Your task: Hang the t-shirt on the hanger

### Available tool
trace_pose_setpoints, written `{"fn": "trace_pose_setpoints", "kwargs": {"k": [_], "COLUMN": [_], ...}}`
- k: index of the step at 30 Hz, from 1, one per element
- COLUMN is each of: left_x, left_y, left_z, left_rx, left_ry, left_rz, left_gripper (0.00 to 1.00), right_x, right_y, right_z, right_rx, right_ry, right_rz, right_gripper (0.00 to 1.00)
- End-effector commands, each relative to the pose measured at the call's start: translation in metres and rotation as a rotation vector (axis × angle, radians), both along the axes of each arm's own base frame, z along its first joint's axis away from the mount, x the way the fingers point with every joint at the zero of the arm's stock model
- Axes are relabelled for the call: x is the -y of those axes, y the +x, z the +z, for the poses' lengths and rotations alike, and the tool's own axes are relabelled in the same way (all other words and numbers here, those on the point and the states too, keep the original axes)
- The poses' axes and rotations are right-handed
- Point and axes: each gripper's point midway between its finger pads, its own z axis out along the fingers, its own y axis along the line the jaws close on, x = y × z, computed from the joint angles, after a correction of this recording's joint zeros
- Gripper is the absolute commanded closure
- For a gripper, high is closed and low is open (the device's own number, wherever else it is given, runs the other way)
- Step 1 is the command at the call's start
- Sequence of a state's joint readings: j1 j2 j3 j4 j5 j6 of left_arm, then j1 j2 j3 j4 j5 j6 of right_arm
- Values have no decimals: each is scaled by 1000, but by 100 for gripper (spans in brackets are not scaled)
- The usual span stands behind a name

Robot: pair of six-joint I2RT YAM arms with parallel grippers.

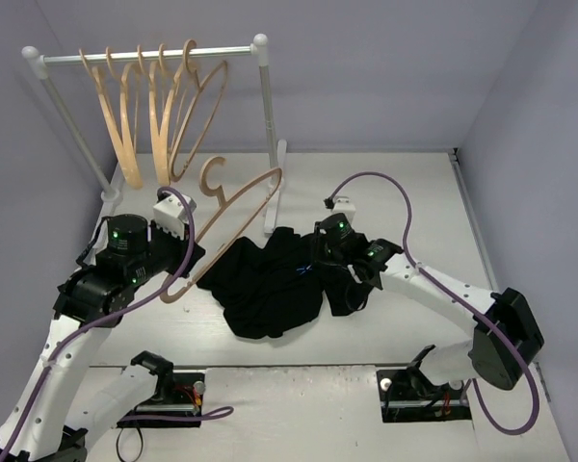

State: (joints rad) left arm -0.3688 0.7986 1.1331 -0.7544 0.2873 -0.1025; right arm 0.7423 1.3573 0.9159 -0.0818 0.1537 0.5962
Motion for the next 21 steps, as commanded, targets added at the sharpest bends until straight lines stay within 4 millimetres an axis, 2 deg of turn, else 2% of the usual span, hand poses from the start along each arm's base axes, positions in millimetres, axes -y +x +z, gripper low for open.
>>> {"fn": "trace_pose_setpoints", "kwargs": {"k": [1,6,9,10,15,18,21], "left_x": [10,12,13,14,17,19,21], "left_y": [4,1,1,0,-1,-2,-2], "left_z": [20,15,14,14,10,8,7], "left_rx": [95,84,81,81,75,69,70], "left_ry": [-36,-34,-33,-33,-28,-27,-19], "left_rz": [-47,-58,-65,-67,-83,-95,-107], "left_gripper": [100,100,100,100,100,100,100], "right_x": [-4,15,39,41,87,100,98], "right_y": [12,21,31,32,42,47,52], "right_z": [-7,-30,-42,-43,-65,-68,-62], "right_rx": [12,-9,-13,-13,-45,-53,-41], "right_ry": [46,-29,-62,-64,-140,-175,-184], "right_rz": [-99,-147,-199,-202,-262,-256,-208], "right_gripper": [74,71,71,71,71,70,70]}}
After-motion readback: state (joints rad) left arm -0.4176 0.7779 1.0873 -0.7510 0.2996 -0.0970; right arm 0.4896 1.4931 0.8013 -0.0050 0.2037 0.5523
